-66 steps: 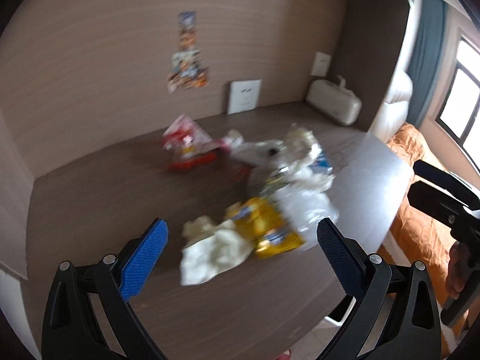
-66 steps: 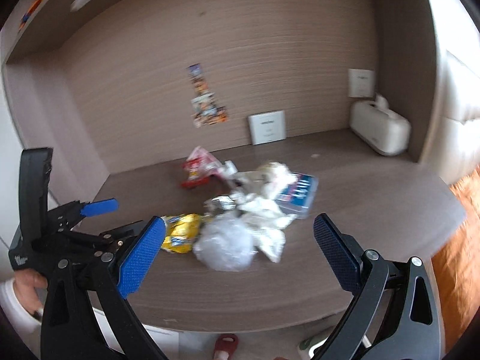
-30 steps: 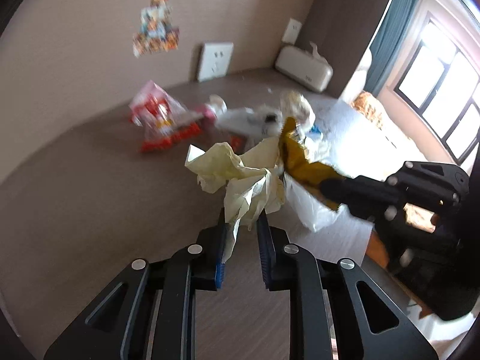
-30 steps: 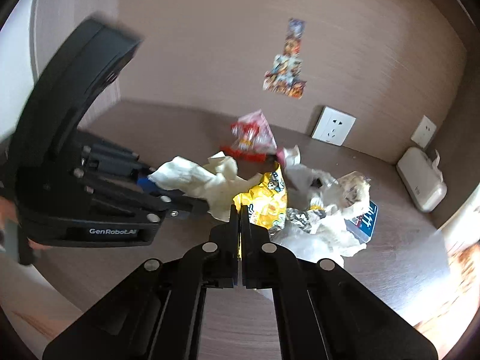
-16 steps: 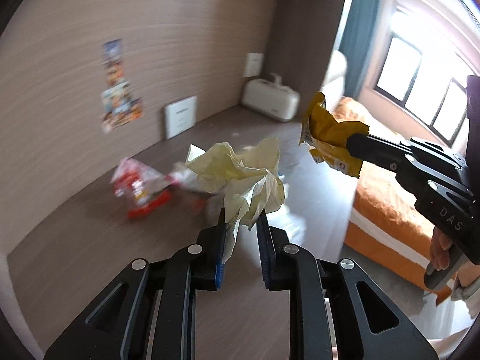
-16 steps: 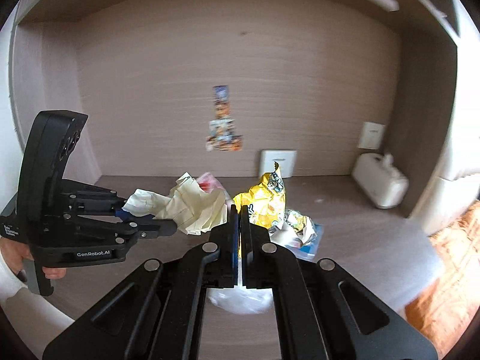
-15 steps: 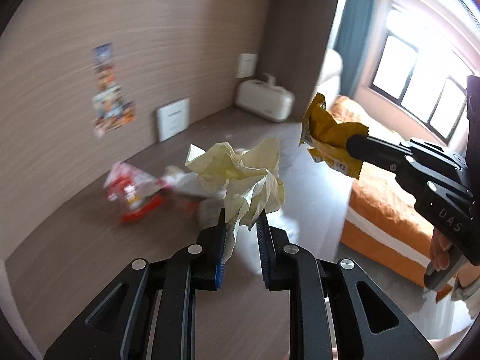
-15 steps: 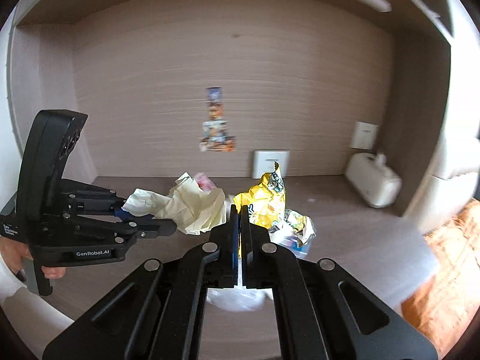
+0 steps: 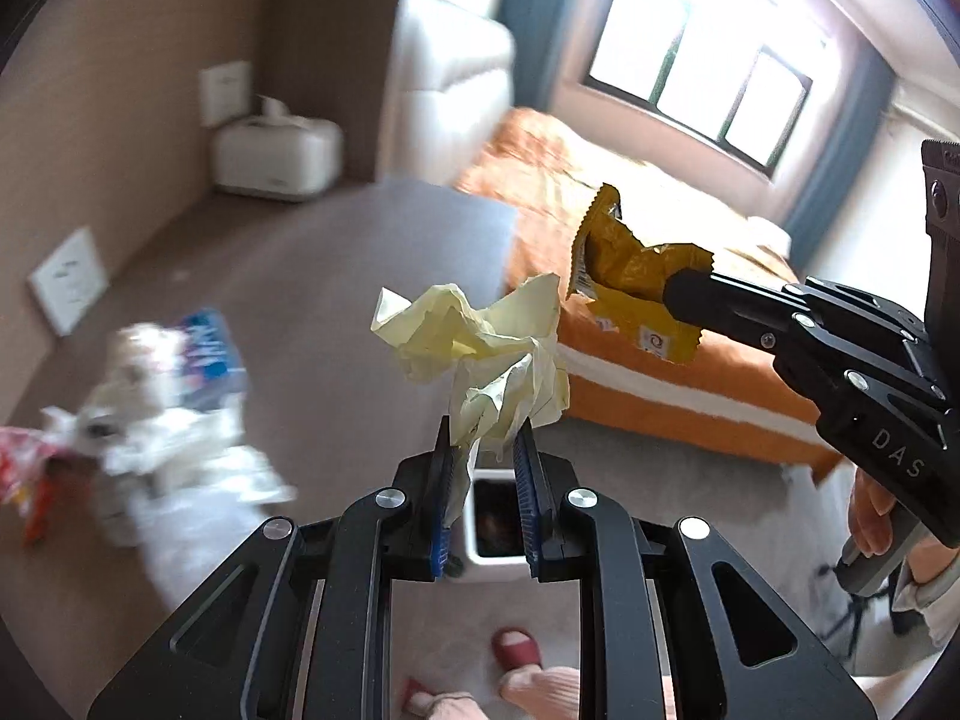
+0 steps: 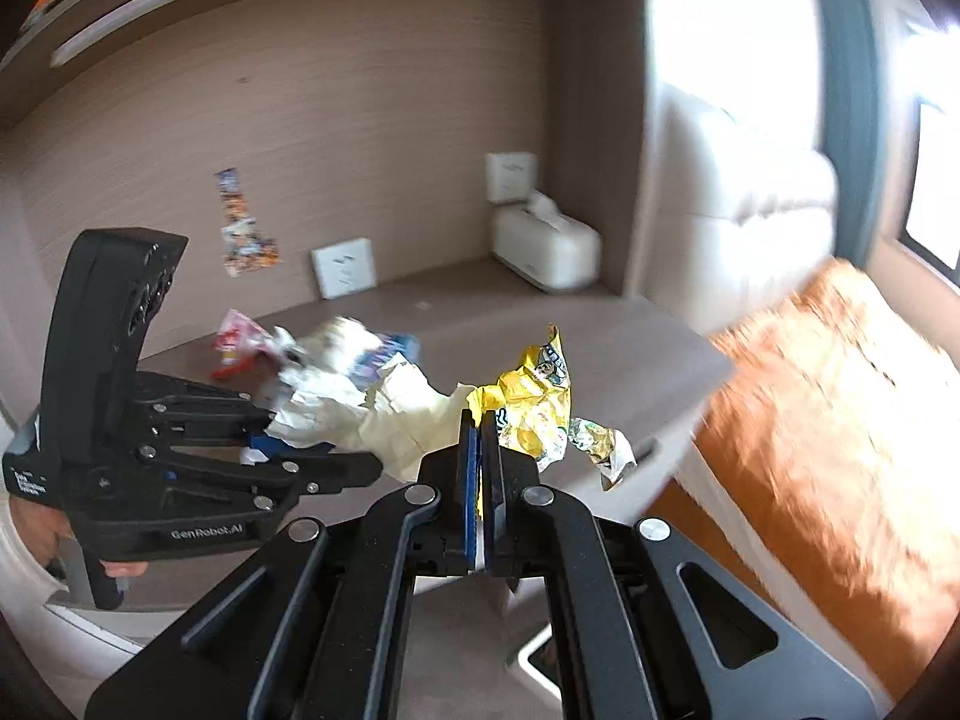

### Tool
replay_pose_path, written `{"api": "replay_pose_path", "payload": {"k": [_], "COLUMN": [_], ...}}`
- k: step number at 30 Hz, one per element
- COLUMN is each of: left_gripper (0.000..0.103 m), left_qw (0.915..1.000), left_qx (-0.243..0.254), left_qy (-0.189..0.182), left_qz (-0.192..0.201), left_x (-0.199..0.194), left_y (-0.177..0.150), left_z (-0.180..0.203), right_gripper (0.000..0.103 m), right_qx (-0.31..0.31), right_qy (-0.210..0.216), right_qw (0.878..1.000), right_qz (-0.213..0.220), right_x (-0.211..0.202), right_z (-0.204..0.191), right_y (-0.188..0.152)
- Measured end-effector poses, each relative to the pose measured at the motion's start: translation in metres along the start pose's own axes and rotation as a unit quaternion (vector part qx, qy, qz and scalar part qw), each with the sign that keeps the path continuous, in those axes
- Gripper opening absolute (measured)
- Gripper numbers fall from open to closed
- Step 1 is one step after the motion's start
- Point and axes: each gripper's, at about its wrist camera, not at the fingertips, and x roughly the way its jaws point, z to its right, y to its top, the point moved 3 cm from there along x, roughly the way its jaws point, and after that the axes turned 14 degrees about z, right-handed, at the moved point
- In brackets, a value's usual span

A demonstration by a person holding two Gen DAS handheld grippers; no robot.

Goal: Collect trash
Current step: 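Carry both items over the white bin and open both tools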

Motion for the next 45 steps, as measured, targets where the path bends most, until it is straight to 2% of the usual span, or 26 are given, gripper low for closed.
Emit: {"api": "replay_pose_path", "payload": {"k": [9, 16, 27, 33, 39, 45], "left_gripper": [0.018, 0.018, 0.018, 0.018, 0.018, 0.018], "left_qw": [0.9959, 0.9895, 0.9756, 0.9678, 0.9585, 0.9480], "left_qx": [0.011, 0.012, 0.006, 0.004, -0.012, -0.007], "left_qy": [-0.053, -0.067, -0.075, -0.082, -0.089, -0.093], "left_qz": [-0.072, -0.128, -0.206, -0.238, -0.271, -0.304], "left_x": [0.082, 0.157, 0.278, 0.339, 0.383, 0.423], "left_y": [-0.026, -0.062, -0.155, -0.205, -0.258, -0.306], "left_z": [0.044, 0.060, 0.068, 0.069, 0.060, 0.053], "right_gripper": [0.002, 0.002, 0.002, 0.002, 0.002, 0.002], "right_qx": [0.081, 0.118, 0.173, 0.210, 0.251, 0.255], "right_qy": [-0.038, -0.055, -0.069, -0.066, -0.058, -0.058], "right_qw": [0.995, 0.987, 0.972, 0.956, 0.939, 0.930], "right_qz": [-0.051, -0.091, -0.146, -0.192, -0.230, -0.256], "right_x": [-0.003, 0.013, 0.063, 0.099, 0.137, 0.173], "right_z": [0.065, 0.112, 0.176, 0.204, 0.227, 0.238], "right_y": [-0.052, -0.107, -0.214, -0.295, -0.365, -0.417]}}
